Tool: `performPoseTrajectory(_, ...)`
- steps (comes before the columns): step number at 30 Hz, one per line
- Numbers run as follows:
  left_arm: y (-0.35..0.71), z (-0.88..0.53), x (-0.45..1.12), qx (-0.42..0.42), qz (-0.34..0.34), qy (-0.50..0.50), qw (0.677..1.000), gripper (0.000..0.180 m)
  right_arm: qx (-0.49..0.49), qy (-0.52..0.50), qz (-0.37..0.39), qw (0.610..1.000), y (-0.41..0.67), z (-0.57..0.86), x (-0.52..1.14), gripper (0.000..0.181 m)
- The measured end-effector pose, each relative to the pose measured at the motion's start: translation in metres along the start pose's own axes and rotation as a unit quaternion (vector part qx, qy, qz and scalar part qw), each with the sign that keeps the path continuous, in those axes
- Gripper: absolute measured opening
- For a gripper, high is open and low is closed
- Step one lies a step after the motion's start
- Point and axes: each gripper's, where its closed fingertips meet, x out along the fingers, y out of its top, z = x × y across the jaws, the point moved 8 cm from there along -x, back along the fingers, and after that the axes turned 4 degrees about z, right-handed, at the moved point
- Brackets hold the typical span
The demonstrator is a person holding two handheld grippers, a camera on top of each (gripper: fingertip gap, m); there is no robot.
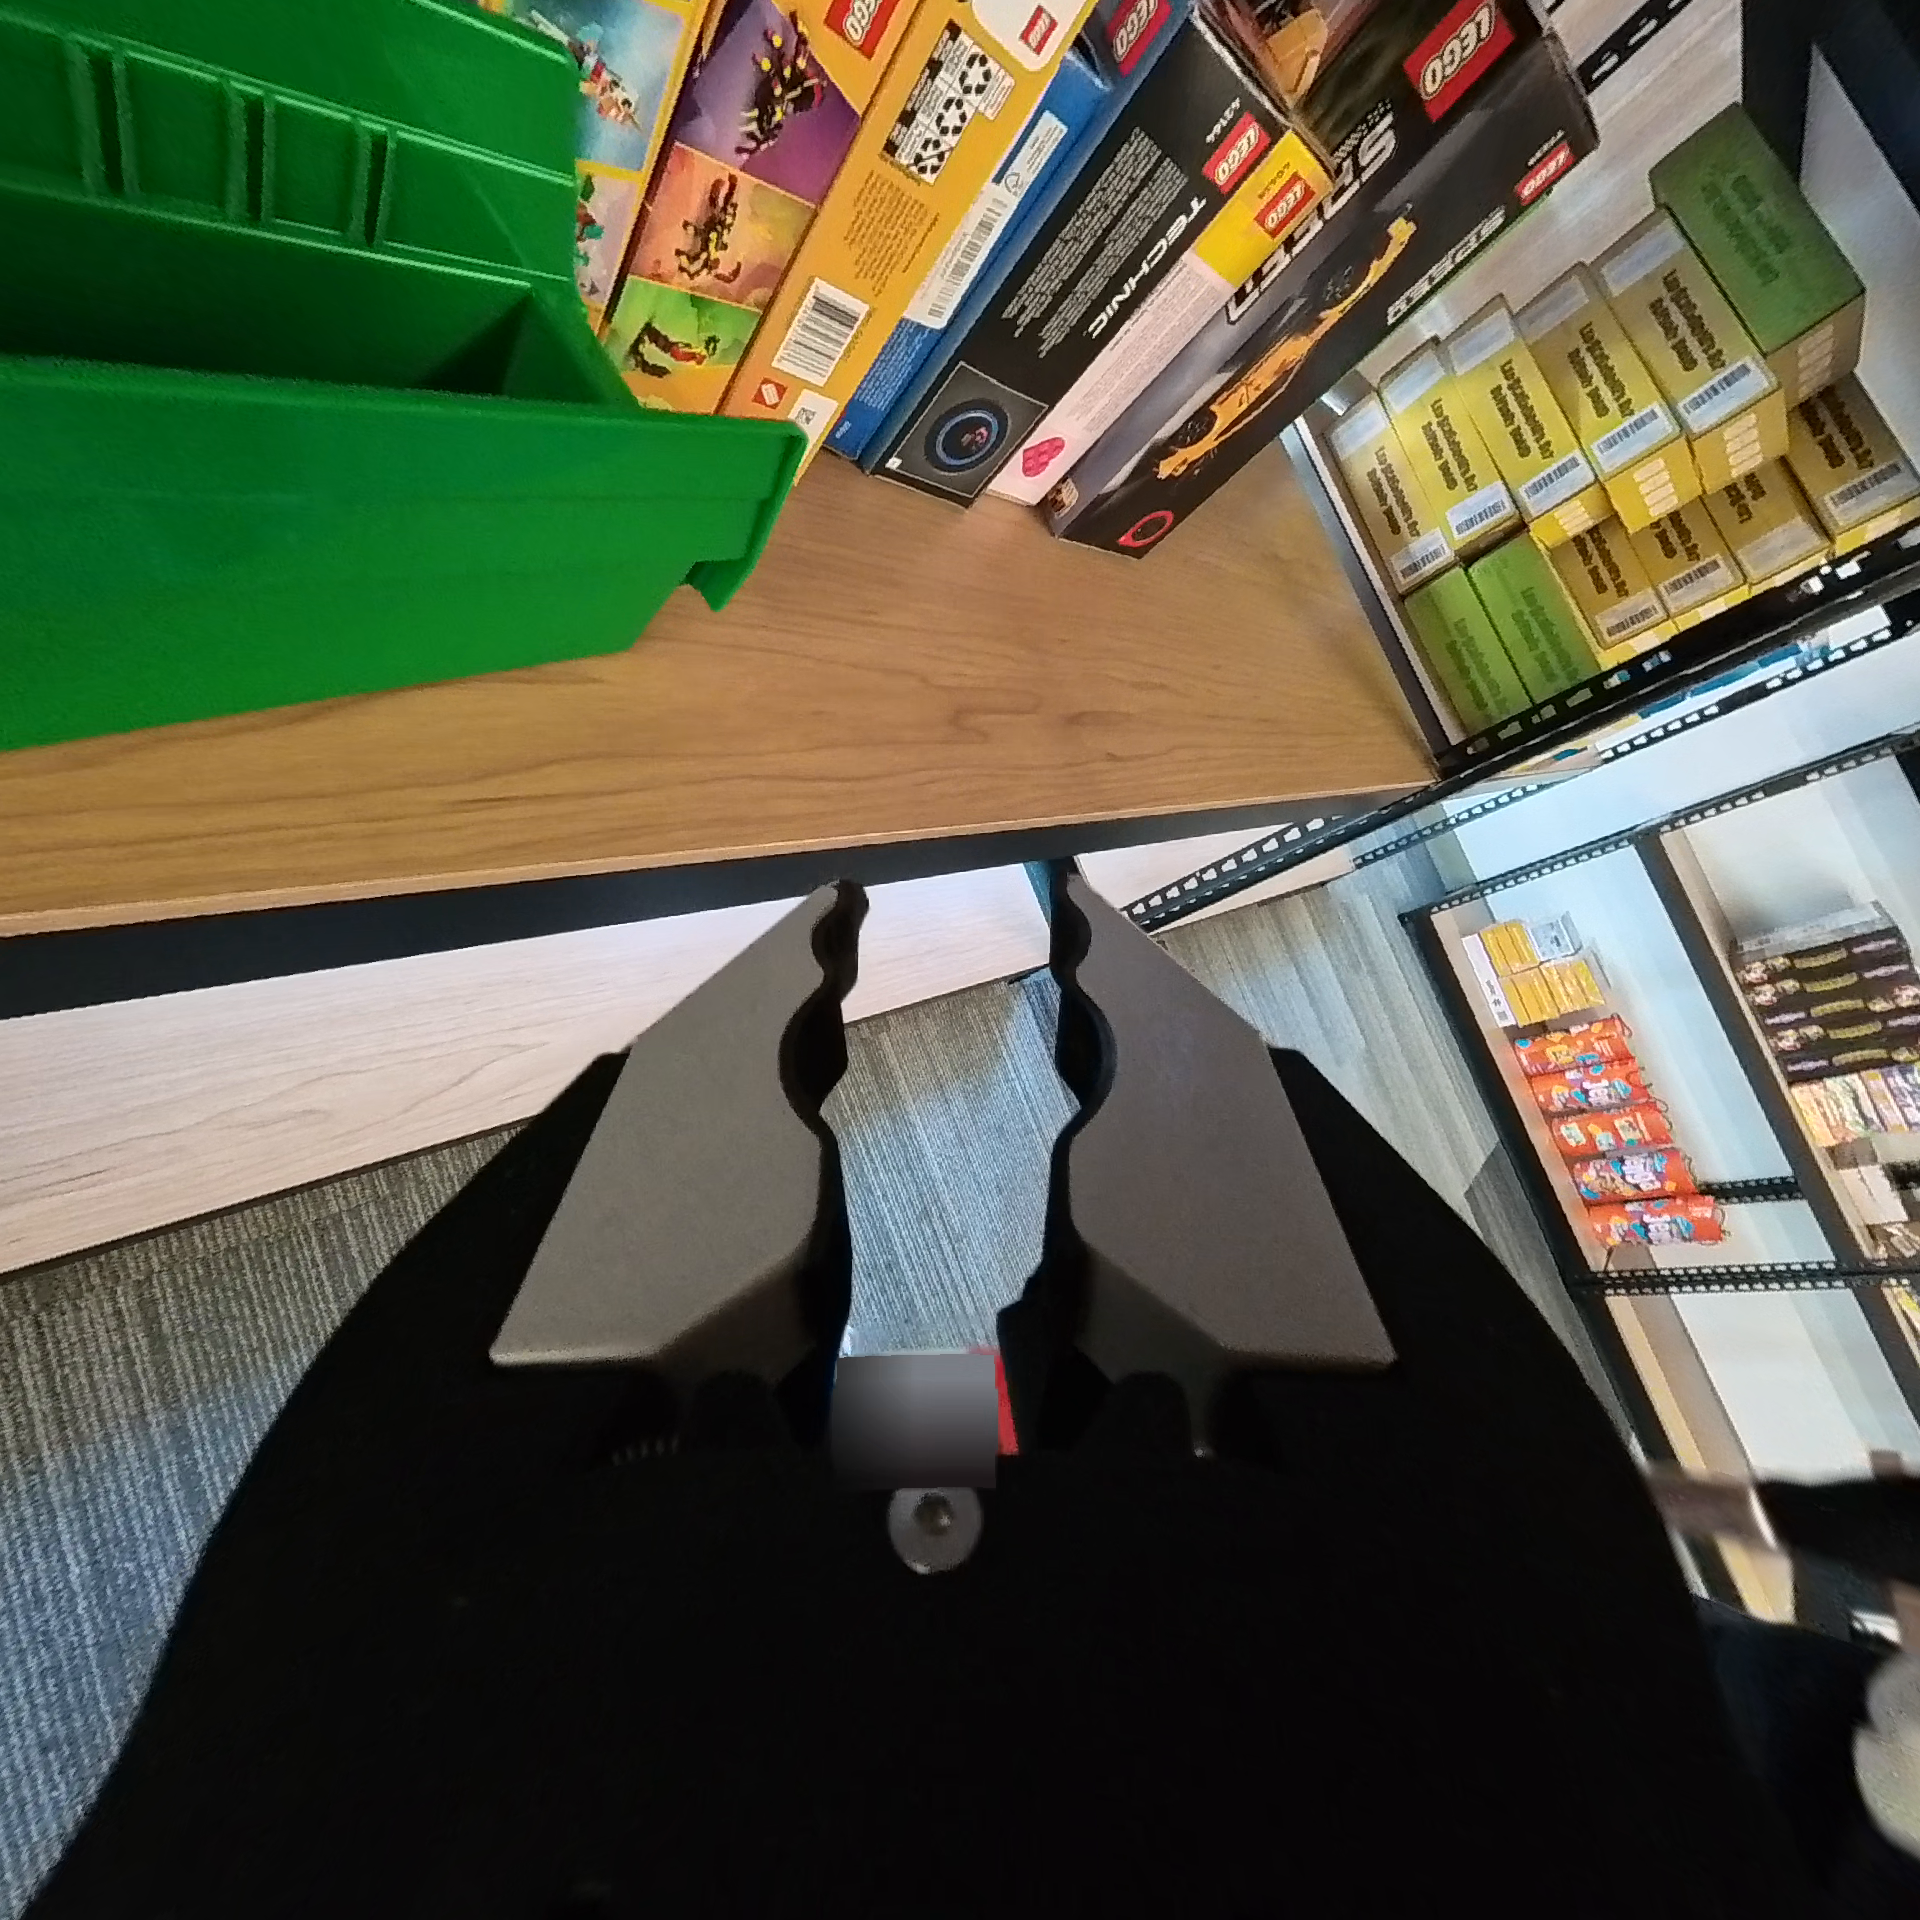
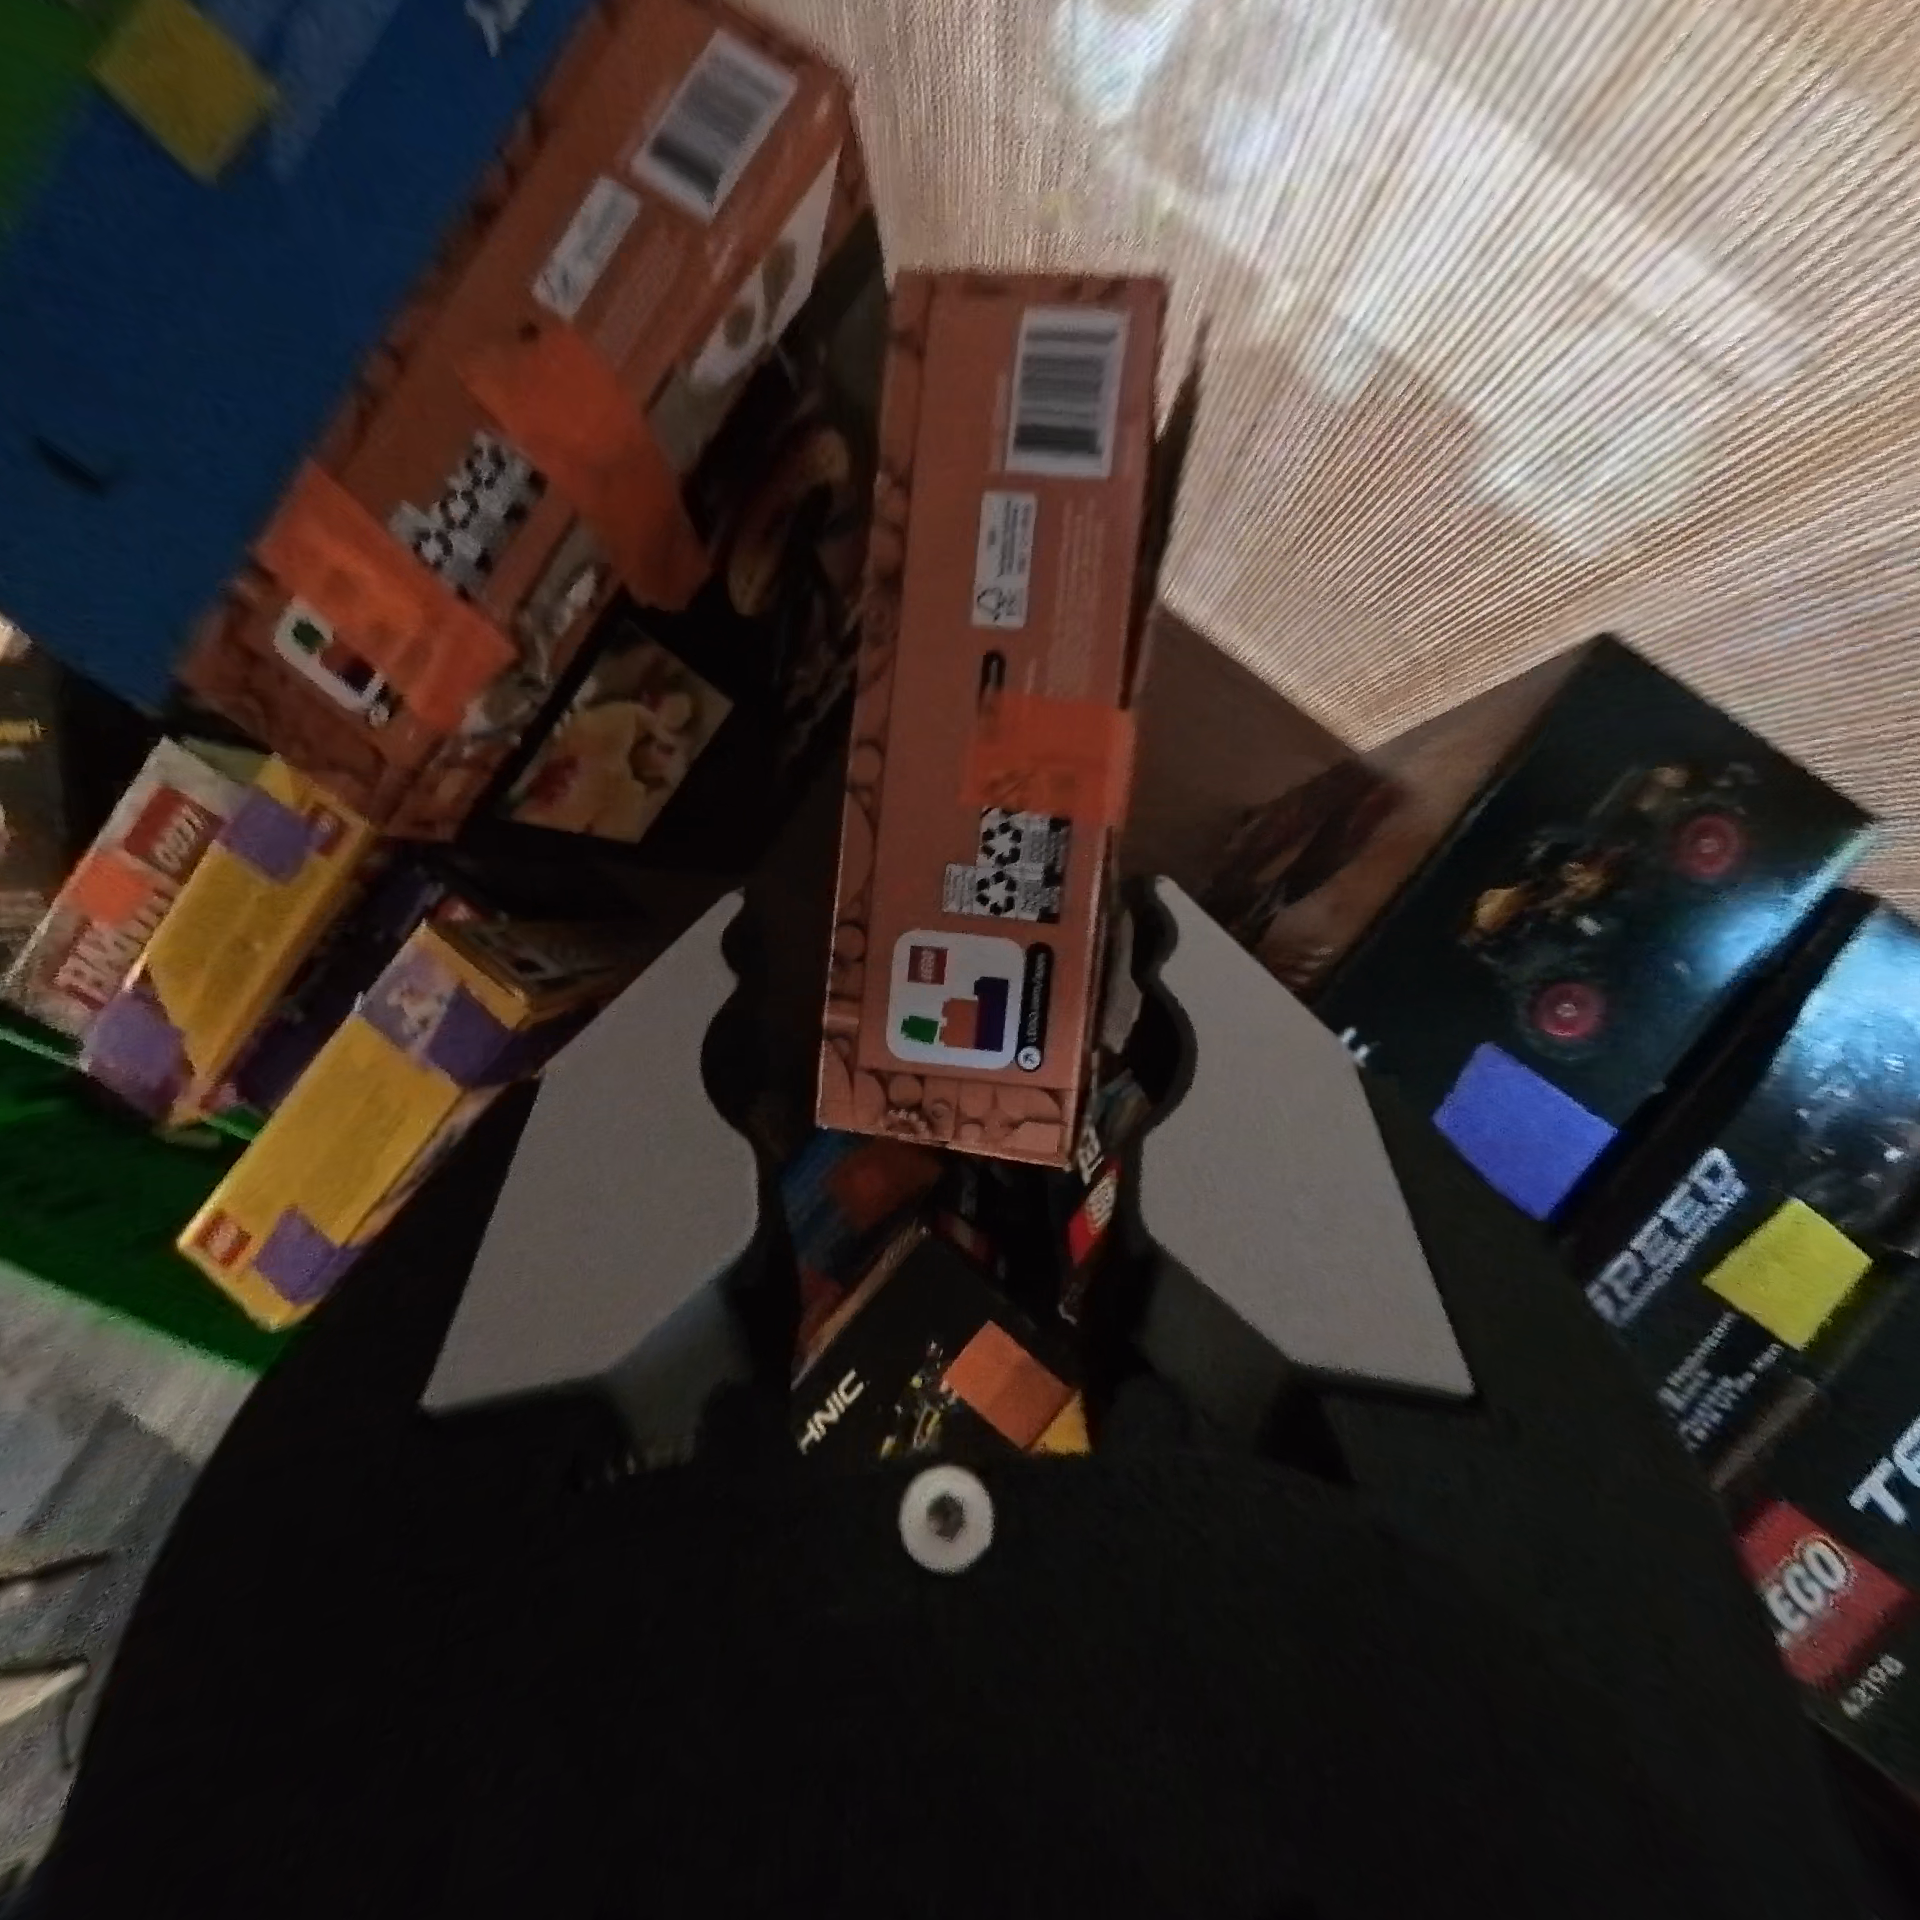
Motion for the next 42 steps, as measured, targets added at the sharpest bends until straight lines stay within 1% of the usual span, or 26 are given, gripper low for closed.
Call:
performPoseTrajectory(2, 0.000, 0.000, 0.000, -0.002, 0.000, -0.002, 1.000, 0.035, 0.023, -0.004, 0.011, 1.000, 0.003, 0.005, 0.002, 0.073)
performPoseTrajectory(3, 0.001, 0.000, 0.001, -0.003, 0.001, -0.003, 1.000, 0.035, 0.038, 0.000, 0.003, 0.999, 0.002, 0.007, 0.007, 0.080)
performPoseTrajectory(4, 0.001, 0.000, 0.001, -0.004, 0.002, -0.004, 1.000, 0.035, 0.053, 0.000, -0.009, 0.999, -0.001, 0.010, 0.014, 0.083)
performPoseTrajectory(6, 0.002, 0.001, 0.001, -0.003, 0.004, -0.005, 1.000, 0.035, 0.075, -0.003, -0.033, 0.997, -0.010, 0.015, 0.030, 0.084)
performPoseTrajectory(7, 0.002, 0.002, 0.002, -0.002, 0.004, -0.006, 1.000, 0.035, 0.083, -0.003, -0.046, 0.996, -0.015, 0.017, 0.038, 0.087)
performPoseTrajectory(8, 0.002, 0.003, 0.002, -0.002, 0.004, -0.007, 1.000, 0.035, 0.098, 0.009, -0.054, 0.994, -0.018, 0.015, 0.044, 0.086)
performPoseTrajectory(9, 0.002, 0.003, 0.002, -0.002, 0.003, -0.008, 1.000, 0.035, 0.118, 0.031, -0.058, 0.991, -0.020, 0.012, 0.048, 0.076)
performPoseTrajectory(13, -0.002, 0.003, -0.001, -0.006, 0.000, -0.011, 1.000, 0.035, 0.135, 0.024, -0.079, 0.987, -0.018, 0.003, 0.050, 0.075)
performPoseTrajectory(19, -0.003, 0.006, -0.004, -0.024, -0.001, -0.023, 0.999, 0.034, 0.202, 0.004, -0.112, 0.973, -0.007, -0.023, 0.058, 0.072)
performPoseTrajectory(22, -0.001, 0.008, -0.005, -0.017, 0.000, -0.024, 1.000, 0.034, 0.236, 0.010, -0.097, 0.967, -0.002, -0.035, 0.063, 0.073)
performPoseTrajectory(24, -0.002, 0.010, -0.005, -0.015, -0.002, -0.026, 1.000, 0.034, 0.290, 0.054, -0.077, 0.952, 0.003, -0.043, 0.065, 0.072)
performPoseTrajectory(25, -0.003, 0.011, -0.005, -0.014, -0.004, -0.027, 1.000, 0.034, 0.325, 0.089, -0.069, 0.939, 0.004, -0.046, 0.066, 0.069)
performPoseTrajectory(27, -0.006, 0.012, -0.003, -0.012, -0.010, -0.028, 0.999, 0.034, 0.365, 0.117, -0.062, 0.922, 0.002, -0.044, 0.067, 0.060)
performPoseTrajectory(28, -0.006, 0.013, -0.003, -0.013, -0.011, -0.029, 0.999, 0.033, 0.379, 0.136, -0.054, 0.914, 0.001, -0.041, 0.066, 0.064)
performPoseTrajectory(29, -0.007, 0.014, -0.002, -0.014, -0.011, -0.032, 0.999, 0.033, 0.392, 0.162, -0.041, 0.904, 0.000, -0.038, 0.064, 0.073)
performPoseTrajectory(30, -0.006, 0.015, -0.002, -0.014, -0.010, -0.033, 0.999, 0.033, 0.400, 0.189, -0.025, 0.896, 0.000, -0.035, 0.059, 0.077)
performPoseTrajectory(31, -0.006, 0.017, -0.002, -0.013, -0.010, -0.035, 0.999, 0.033, 0.395, 0.214, 0.000, 0.893, 0.001, -0.030, 0.052, 0.076)
performPoseTrajectory(32, -0.006, 0.019, -0.002, -0.011, -0.010, -0.036, 0.999, 0.033, 0.378, 0.236, 0.023, 0.895, 0.001, -0.025, 0.041, 0.062)
performPoseTrajectory(33, -0.006, 0.020, -0.002, -0.009, -0.011, -0.036, 0.999, 0.033, 0.352, 0.243, 0.048, 0.903, 0.002, -0.017, 0.027, 0.054)
performPoseTrajectory(34, -0.007, 0.021, -0.002, -0.007, -0.012, -0.038, 0.999, 0.033, 0.322, 0.225, 0.081, 0.916, 0.001, -0.007, 0.011, 0.053)
performPoseTrajectory(35, -0.007, 0.022, -0.002, -0.006, -0.014, -0.039, 0.999, 0.033, 0.285, 0.180, 0.113, 0.935, 0.000, 0.006, -0.005, 0.053)
performPoseTrajectory(36, -0.009, 0.022, -0.001, -0.006, -0.017, -0.040, 0.999, 0.033, 0.237, 0.113, 0.138, 0.955, -0.003, 0.020, -0.021, 0.053)
performPoseTrajectory(37, -0.010, 0.023, -0.001, -0.006, -0.019, -0.041, 0.999, 0.033, 0.188, 0.035, 0.147, 0.970, -0.008, 0.035, -0.034, 0.057)
performPoseTrajectory(38, -0.012, 0.023, 0.000, -0.007, -0.023, -0.042, 0.999, 0.033, 0.152, -0.031, 0.142, 0.978, -0.013, 0.047, -0.042, 0.063)
performPoseTrajectory(39, -0.014, 0.023, 0.002, -0.008, -0.026, -0.043, 0.999, 0.033, 0.134, -0.070, 0.122, 0.981, -0.019, 0.057, -0.046, 0.066)
performPoseTrajectory(42, -0.017, 0.025, 0.007, -0.010, -0.031, -0.046, 0.998, 0.033, 0.170, -0.083, 0.036, 0.981, -0.038, 0.072, -0.034, 0.078)
